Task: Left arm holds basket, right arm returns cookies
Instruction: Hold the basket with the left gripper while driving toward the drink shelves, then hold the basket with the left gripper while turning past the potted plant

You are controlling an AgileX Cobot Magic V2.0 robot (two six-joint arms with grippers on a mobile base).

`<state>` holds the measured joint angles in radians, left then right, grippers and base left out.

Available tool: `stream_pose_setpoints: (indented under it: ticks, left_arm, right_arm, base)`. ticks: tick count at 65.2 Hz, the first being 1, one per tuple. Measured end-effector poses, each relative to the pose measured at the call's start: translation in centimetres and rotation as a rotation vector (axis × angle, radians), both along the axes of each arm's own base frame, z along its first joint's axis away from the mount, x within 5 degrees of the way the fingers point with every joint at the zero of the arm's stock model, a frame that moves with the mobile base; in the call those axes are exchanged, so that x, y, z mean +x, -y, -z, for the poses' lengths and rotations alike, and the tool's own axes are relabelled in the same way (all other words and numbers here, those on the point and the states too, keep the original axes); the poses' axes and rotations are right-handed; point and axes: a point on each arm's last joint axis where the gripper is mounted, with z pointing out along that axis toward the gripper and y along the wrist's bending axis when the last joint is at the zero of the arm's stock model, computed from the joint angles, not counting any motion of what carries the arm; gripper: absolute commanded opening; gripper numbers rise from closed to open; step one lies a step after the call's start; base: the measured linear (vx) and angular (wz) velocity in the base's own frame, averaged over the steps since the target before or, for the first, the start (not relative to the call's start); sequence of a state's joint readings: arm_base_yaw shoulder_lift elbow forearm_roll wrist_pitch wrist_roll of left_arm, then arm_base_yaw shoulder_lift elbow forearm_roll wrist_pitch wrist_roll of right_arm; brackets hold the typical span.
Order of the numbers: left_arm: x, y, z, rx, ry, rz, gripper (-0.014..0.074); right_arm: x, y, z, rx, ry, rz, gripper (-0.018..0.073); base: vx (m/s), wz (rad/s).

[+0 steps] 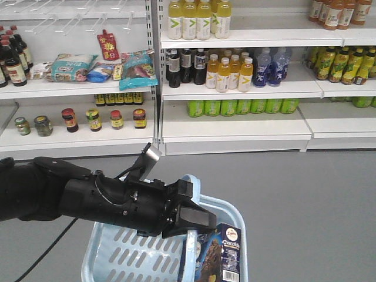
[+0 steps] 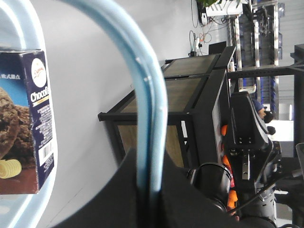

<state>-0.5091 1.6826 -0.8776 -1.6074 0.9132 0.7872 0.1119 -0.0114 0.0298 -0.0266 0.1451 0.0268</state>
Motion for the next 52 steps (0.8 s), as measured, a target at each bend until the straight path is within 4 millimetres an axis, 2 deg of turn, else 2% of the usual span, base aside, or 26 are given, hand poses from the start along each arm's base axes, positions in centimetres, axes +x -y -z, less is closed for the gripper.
stream_pose_setpoints:
  ticks: [33,52]
  left_arm:
    - [0.0,0.0,0.0,0.0,0.0,0.0,-0.0006]
    - [0.0,0.0,0.0,0.0,0.0,0.0,-0.0006]
  right_arm:
    - [0.0,0.0,0.0,0.0,0.0,0.0,-0.0008]
    - [0.0,0.0,0.0,0.0,0.0,0.0,-0.0008]
  base:
    - [0.31,-0.28]
    - [0.28,-0.45]
